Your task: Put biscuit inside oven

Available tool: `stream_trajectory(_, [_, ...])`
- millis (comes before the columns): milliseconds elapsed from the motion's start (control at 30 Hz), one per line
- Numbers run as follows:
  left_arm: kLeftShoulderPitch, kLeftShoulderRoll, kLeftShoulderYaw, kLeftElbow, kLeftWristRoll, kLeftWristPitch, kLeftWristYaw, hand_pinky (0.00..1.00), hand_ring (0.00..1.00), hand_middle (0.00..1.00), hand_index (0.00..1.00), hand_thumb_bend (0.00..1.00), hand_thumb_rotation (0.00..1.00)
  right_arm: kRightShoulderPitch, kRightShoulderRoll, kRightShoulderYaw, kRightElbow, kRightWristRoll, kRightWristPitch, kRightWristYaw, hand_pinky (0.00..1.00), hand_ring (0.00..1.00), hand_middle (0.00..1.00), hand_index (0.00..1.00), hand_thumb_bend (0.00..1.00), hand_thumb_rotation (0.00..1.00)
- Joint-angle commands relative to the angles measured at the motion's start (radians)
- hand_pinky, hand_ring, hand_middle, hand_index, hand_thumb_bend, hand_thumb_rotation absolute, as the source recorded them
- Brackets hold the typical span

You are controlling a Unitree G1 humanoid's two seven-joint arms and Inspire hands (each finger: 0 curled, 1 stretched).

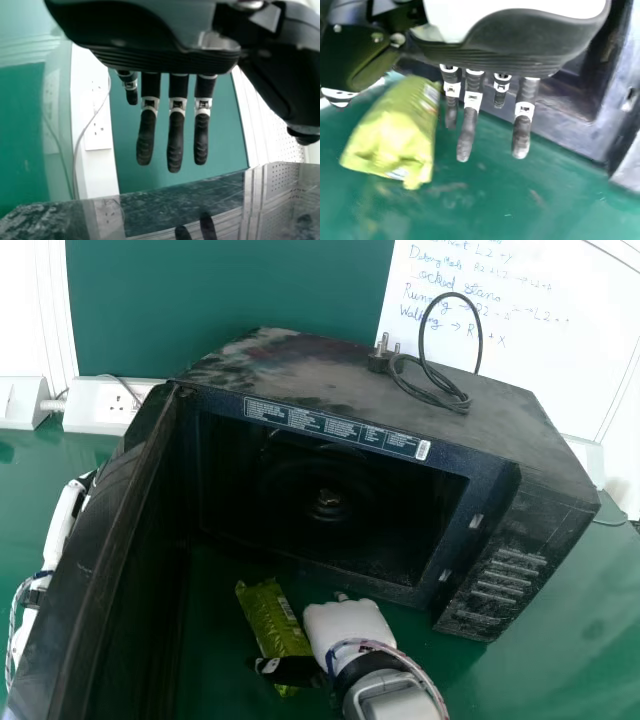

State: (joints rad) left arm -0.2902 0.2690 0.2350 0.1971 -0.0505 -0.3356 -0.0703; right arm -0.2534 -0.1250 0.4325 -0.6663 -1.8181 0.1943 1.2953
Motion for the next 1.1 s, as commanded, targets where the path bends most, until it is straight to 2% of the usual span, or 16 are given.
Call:
stream_trajectory(0, [0.016, -0.002, -0.006, -0.017, -0.001, 0.007, -0.002, 0.25, 0.31, 0.39, 0.48, 0.52, 0.07, 0.014, 0.016, -0.007, 0.012, -0.022, -0.028, -0.025, 0.31, 0.49, 0.59, 0.81, 1.00, 0.67])
stream_trajectory(100, [0.018, -0.001, -0.006, -0.016, 0.001, 0.007, 0.000, 0.26, 0.31, 0.39, 0.48, 0.52, 0.07, 0.025, 0.026, -0.008, 0.024, -0.042, -0.050, -0.046, 0.38, 0.58, 0.66, 0.80, 1.00, 0.67])
stream_trajectory(167, [0.021, -0.003, -0.007, -0.025, 0.003, 0.015, 0.003, 0.26, 0.30, 0.39, 0.48, 0.52, 0.07, 0.032, 0.020, 0.000, 0.032, -0.058, -0.075, -0.058, 0.47, 0.69, 0.75, 0.79, 1.00, 0.67])
stream_trajectory(233, [0.023, -0.004, -0.008, -0.031, 0.006, 0.018, 0.005, 0.25, 0.30, 0.38, 0.48, 0.52, 0.07, 0.036, 0.016, 0.015, 0.044, -0.086, -0.101, -0.065, 0.55, 0.74, 0.81, 0.80, 1.00, 0.70])
stream_trajectory(400, [0.029, -0.008, -0.013, -0.055, 0.014, 0.033, 0.012, 0.26, 0.30, 0.38, 0.48, 0.52, 0.07, 0.038, 0.015, 0.055, 0.075, -0.148, -0.165, -0.058, 0.55, 0.71, 0.82, 0.83, 1.00, 0.74])
stream_trajectory(500, [0.027, -0.009, -0.012, -0.043, 0.004, 0.022, 0.007, 0.26, 0.31, 0.39, 0.48, 0.52, 0.07, 0.053, 0.028, 0.079, 0.105, -0.154, -0.154, -0.087, 0.53, 0.71, 0.81, 0.82, 1.00, 0.71])
stream_trajectory(733, [0.028, -0.009, -0.016, -0.048, 0.011, 0.023, 0.010, 0.26, 0.31, 0.39, 0.48, 0.52, 0.07, 0.059, 0.028, 0.117, 0.137, -0.154, -0.142, -0.135, 0.53, 0.69, 0.80, 0.81, 1.00, 0.73])
stream_trajectory(833, [0.025, -0.011, -0.017, -0.045, 0.013, 0.021, 0.013, 0.26, 0.31, 0.39, 0.48, 0.52, 0.07, 0.062, 0.049, 0.124, 0.155, -0.154, -0.133, -0.154, 0.58, 0.72, 0.82, 0.81, 0.99, 0.74])
stream_trajectory(1067, [0.024, -0.013, -0.017, -0.041, 0.011, 0.020, 0.013, 0.26, 0.31, 0.39, 0.48, 0.52, 0.07, 0.064, 0.077, 0.146, 0.197, -0.148, -0.130, -0.210, 0.55, 0.68, 0.79, 0.77, 0.96, 0.76])
